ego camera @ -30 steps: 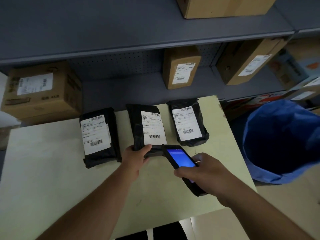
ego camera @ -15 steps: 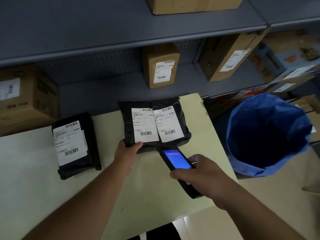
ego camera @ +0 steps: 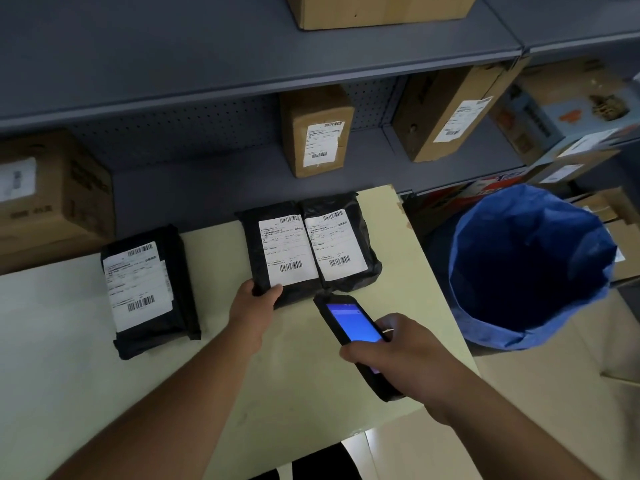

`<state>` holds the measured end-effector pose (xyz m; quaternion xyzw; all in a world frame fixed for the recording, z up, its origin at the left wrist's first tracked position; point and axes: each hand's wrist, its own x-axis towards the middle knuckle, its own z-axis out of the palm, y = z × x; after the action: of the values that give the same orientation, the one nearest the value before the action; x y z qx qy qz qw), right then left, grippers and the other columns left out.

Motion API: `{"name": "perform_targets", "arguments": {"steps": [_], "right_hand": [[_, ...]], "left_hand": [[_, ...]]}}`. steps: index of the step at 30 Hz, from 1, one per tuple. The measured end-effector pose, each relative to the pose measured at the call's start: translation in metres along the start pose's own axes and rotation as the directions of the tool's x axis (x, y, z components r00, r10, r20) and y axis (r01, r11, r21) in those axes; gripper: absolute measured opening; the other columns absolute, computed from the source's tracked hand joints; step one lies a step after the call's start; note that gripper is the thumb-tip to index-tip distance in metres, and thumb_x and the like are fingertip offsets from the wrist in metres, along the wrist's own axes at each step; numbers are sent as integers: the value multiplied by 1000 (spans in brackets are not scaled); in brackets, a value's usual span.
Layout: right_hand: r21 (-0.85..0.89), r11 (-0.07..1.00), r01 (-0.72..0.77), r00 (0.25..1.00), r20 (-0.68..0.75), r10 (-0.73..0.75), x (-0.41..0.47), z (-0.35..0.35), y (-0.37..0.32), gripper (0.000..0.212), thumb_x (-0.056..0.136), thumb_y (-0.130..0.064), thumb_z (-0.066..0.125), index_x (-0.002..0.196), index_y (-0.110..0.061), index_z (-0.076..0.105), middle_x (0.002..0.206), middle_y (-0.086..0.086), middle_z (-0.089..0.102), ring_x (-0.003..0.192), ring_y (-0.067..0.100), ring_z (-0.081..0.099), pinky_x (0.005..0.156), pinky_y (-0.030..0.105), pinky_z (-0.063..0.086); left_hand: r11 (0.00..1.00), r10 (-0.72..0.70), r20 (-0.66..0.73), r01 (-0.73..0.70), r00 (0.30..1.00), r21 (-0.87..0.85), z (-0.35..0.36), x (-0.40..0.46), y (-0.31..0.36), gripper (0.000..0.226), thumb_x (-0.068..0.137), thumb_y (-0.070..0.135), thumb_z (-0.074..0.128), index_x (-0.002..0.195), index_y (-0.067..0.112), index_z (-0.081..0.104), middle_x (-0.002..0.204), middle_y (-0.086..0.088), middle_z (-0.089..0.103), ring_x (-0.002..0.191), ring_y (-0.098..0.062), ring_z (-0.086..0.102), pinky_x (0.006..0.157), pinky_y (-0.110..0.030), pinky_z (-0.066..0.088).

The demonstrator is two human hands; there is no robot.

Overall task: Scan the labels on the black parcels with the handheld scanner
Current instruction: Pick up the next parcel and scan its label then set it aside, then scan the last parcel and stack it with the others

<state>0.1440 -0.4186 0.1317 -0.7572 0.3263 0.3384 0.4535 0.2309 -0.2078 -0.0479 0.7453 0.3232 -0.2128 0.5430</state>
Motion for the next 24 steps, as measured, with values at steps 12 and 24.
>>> {"name": "perform_targets", "arguments": {"steps": [12, 24], "right_hand": [[-91, 995, 31, 999, 38, -28, -10, 42, -20, 45, 73, -39, 86, 106, -19, 62, 83, 1, 71, 65, 14, 63, 55, 24, 52], [-195, 975, 106, 990, 112, -85, -23, 106, -55, 48, 69, -40, 87, 104, -18, 65, 81, 1, 73, 64, 16, 64, 59, 29, 52]], "left_hand": [[997, 59, 15, -59, 998, 42, -44, -13, -6, 55, 94, 33, 73, 144, 21, 54, 136, 4, 65, 113, -18, 62, 91, -29, 46], [997, 72, -35, -73, 997, -26, -131, -19, -15, 57, 95, 31, 72, 148, 23, 51, 135, 3, 60, 113, -16, 60, 63, -19, 44]]}}
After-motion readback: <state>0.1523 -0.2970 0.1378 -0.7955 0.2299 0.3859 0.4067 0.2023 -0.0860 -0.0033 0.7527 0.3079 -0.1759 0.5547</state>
